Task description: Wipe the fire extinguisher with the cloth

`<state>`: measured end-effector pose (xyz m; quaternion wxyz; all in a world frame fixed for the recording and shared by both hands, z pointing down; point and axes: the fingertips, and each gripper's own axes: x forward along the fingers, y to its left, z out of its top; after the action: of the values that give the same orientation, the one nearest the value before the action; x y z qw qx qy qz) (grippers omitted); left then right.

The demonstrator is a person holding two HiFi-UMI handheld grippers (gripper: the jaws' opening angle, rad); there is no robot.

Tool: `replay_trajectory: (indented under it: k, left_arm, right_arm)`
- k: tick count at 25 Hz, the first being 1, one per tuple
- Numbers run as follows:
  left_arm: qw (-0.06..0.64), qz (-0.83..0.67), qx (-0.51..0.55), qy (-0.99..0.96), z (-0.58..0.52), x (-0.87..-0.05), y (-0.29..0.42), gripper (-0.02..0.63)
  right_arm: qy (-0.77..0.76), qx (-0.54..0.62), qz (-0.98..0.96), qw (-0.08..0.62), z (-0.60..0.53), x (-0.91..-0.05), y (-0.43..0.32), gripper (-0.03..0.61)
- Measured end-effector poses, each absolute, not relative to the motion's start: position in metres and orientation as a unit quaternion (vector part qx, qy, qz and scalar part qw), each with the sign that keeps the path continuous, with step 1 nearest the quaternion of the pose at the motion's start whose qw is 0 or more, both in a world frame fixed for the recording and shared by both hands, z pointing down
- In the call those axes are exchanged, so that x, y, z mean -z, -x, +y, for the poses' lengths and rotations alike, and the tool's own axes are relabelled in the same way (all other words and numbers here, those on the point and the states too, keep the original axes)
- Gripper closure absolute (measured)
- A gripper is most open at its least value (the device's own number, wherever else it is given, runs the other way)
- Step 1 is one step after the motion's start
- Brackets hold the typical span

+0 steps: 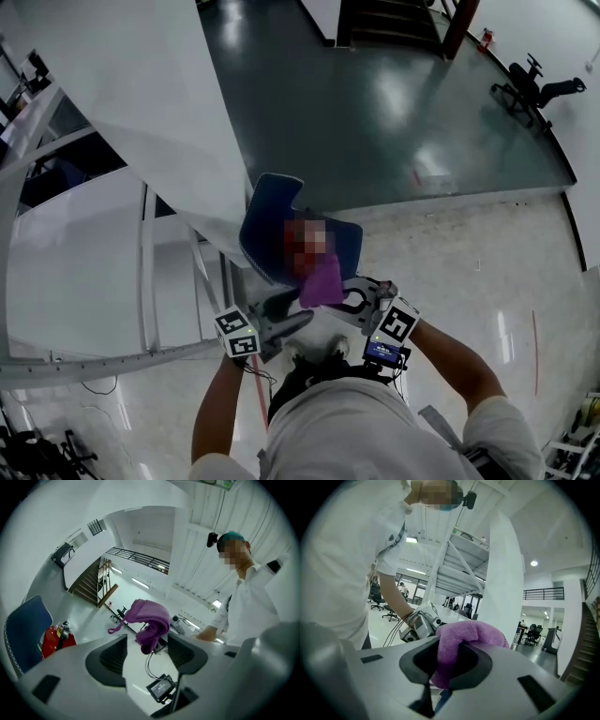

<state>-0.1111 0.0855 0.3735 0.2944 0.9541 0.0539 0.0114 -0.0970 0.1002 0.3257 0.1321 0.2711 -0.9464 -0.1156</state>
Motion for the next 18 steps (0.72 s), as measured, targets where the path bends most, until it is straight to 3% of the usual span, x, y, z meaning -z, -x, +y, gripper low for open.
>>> replay_trajectory:
  k: [14, 18]
  left_arm:
    - [0.343, 0.059, 0.045, -0.936, 0.089, -0.354, 0.111, 0.364]
    - [0.343, 0.056, 0.045, -0.937, 0.089, -0.353, 0.114, 0.435]
  right_arm:
    - [-0.231, 0.096, -0.957, 0.147, 0.116, -0.347, 0.105, 0.523]
    - [-0.227, 0.097, -0.957, 0.153, 0.121, -0.35, 0.109, 0.523]
